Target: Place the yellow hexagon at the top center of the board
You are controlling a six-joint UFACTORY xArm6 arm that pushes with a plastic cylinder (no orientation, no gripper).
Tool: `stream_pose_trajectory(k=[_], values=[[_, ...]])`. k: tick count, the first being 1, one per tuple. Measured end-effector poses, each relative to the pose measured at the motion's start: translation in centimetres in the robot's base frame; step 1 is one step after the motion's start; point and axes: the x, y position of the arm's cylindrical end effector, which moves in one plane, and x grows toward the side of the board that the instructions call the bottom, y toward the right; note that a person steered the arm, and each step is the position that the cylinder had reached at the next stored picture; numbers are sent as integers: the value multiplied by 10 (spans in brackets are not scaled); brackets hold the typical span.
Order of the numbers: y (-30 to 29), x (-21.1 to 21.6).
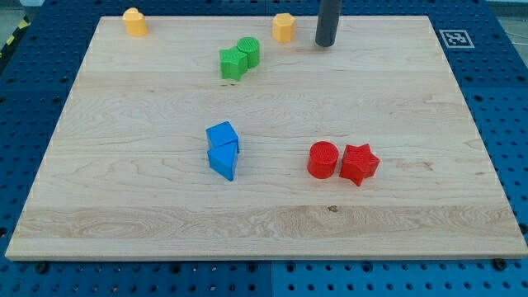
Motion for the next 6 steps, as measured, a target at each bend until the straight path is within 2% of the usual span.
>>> stream_pose_trajectory(k=[1, 5, 6], values=[[-4, -18], [-81, -18], [-81, -18]])
